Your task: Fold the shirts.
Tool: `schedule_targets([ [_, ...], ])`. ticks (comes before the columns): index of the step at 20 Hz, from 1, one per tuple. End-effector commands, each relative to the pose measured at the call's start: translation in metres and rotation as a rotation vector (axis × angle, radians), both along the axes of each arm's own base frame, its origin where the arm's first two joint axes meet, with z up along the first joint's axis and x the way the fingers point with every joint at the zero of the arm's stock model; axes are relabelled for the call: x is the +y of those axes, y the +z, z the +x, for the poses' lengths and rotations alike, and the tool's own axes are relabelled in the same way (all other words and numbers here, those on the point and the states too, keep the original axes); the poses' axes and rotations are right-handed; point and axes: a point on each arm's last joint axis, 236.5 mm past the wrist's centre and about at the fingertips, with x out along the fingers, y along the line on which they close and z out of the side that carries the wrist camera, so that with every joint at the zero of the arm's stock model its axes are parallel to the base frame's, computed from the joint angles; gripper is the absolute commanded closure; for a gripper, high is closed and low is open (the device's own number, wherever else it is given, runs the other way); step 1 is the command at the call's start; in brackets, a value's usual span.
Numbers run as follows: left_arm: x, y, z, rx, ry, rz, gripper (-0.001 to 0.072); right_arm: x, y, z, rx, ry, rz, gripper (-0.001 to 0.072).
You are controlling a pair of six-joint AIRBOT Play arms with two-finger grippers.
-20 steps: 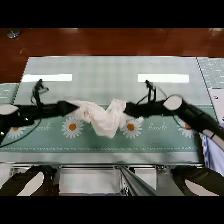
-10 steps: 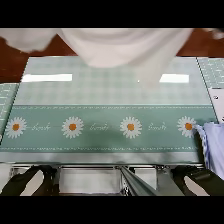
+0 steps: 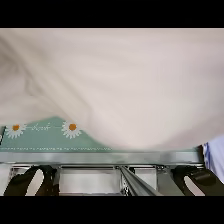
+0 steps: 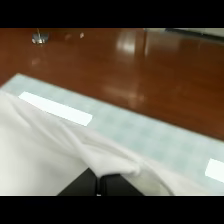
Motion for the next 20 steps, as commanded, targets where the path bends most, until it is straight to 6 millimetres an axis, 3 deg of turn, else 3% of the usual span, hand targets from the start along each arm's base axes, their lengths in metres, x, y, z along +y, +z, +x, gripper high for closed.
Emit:
schedule_targets([
  [1, 0.017, -0.079, -0.018, 0.230, 0.095, 0.016, 0.0688, -0.004, -0.051, -0.002, 0.190, -0.014, -0.042, 0.0672],
  [6, 0.002, -0.262, -0.034, 0.712, 0.020, -0.097, 0.0688, 0.006, -0.190, 0.051, 0.536, -0.021, -0.082, 0.0672],
  [7, 0.002, -0.291, -0.031, 0.765, 0.027, -0.122, 0.0688, 0.006, -0.219, 0.067, 0.567, -0.042, -0.080, 0.0672],
  [9, 0.006, -0.332, -0.001, 0.758, 0.104, -0.185, 0.0688, -0.007, -0.272, 0.107, 0.604, -0.142, -0.100, 0.0673],
  [11, 0.011, -0.346, 0.033, 0.728, 0.168, -0.232, 0.0688, -0.019, -0.308, 0.146, 0.648, -0.231, -0.130, 0.0673],
  [15, 0.023, -0.346, 0.113, 0.648, 0.232, -0.279, 0.0688, -0.001, -0.349, 0.223, 0.716, -0.244, -0.103, 0.0672],
  [18, 0.035, -0.359, 0.170, 0.671, 0.274, -0.279, 0.0687, 0.016, -0.364, 0.275, 0.768, -0.231, -0.043, 0.0673],
  [20, 0.036, -0.366, 0.201, 0.700, 0.271, -0.288, 0.0687, 0.023, -0.364, 0.308, 0.798, -0.228, 0.103, 0.0672],
])
